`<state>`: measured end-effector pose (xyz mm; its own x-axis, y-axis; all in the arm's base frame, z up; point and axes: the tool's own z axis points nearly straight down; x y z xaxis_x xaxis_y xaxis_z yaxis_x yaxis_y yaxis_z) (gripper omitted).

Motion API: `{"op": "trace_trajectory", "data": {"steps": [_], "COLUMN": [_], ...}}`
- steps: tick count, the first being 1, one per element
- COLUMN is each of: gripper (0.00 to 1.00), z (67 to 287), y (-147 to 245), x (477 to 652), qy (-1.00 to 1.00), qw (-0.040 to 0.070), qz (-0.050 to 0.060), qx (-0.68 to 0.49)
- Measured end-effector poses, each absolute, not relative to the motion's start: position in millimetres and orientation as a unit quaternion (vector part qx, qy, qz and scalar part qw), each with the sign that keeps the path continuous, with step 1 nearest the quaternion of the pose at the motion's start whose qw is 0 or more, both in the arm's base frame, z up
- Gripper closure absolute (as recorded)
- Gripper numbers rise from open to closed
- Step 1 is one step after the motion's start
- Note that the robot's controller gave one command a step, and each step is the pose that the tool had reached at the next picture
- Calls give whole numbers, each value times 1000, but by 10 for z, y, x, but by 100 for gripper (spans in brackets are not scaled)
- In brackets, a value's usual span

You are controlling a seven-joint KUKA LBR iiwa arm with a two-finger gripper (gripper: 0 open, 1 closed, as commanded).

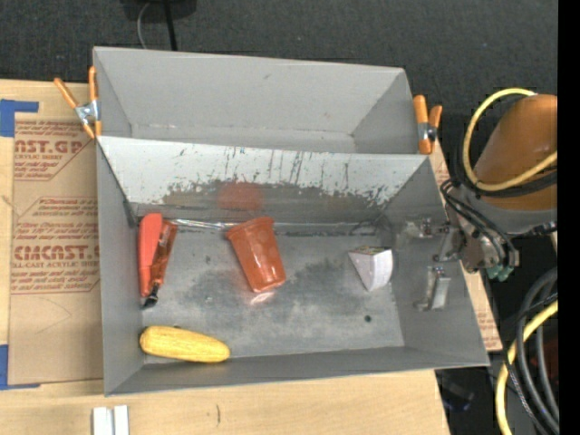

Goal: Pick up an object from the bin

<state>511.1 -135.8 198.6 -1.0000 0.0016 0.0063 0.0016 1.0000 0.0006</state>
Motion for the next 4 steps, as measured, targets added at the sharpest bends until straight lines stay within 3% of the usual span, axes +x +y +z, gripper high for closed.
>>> {"op": "trace_trajectory", "data": {"steps": [1,2,3,4], "gripper": [0,0,0,0], "z": [2030,1237,1289,1277], "y": [-1351,-1477,-1500,-1506], "x": [5130,5591,5833,5797], "qy": [-1000,-1000,-999,-998], "qw": [-1,-3,0,-3], "qz": [0,1,0,1], "qx": [0,-16,-50,62]}}
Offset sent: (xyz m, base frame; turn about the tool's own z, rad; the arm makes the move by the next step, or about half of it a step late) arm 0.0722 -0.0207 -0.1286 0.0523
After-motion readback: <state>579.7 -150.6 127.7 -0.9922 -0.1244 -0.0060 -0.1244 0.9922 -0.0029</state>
